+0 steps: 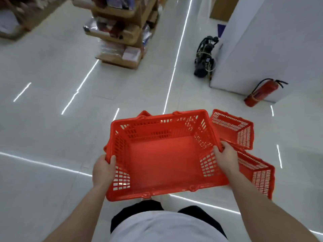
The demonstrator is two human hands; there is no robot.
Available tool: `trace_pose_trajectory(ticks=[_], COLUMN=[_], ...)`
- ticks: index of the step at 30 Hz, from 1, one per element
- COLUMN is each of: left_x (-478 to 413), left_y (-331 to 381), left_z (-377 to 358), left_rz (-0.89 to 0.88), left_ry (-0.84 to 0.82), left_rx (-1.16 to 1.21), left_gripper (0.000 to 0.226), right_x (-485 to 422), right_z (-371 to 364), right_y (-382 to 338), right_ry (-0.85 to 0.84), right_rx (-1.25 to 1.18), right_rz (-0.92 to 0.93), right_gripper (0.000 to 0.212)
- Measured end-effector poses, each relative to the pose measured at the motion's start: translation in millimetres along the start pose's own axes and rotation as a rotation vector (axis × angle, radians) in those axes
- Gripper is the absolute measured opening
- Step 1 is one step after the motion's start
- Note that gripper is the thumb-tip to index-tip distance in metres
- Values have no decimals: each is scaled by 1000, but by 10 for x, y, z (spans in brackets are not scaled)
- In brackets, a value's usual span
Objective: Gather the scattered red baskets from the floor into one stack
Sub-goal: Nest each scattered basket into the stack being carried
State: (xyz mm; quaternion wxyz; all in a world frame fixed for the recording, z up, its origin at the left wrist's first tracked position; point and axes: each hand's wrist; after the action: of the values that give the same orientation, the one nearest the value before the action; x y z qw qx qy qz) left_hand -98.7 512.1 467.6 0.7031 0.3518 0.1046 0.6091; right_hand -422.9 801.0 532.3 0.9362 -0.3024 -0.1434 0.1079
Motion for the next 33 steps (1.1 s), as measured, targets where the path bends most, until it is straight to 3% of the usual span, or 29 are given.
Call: trace_pose_trajectory(ticks=[10,18,29,33], left_x=[-157,-452,-860,-966], left_y=[-491,-346,-585,-758], left_z=[87,-374,-1474,-1638], left_rz=[318,520,708,761], left_ry=[186,93,90,-97], left_rx=[3,15,198,155], left_gripper=[24,36,32,52], right_x=[-1030,-2233,-3119,-3174], right_z=[-1039,-1948,-3159,-3384], right_y=[-1083,-1505,-1094,-801], right_ry=[-334,-578,-804,-922], right_rx=[196,233,267,432], right_rz=[246,313,219,203], right_gripper=[42,40,53,54])
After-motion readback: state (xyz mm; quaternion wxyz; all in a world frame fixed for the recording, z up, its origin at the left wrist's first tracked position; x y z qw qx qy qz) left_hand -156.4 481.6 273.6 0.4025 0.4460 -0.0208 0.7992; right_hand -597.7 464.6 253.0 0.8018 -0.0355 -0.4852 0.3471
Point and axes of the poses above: each hand's wrist, its own x-axis away from the middle knuckle, its own z-axis out of the back of the hand, y = z × x, and after that the axes turned 1 degree about -x, right-handed
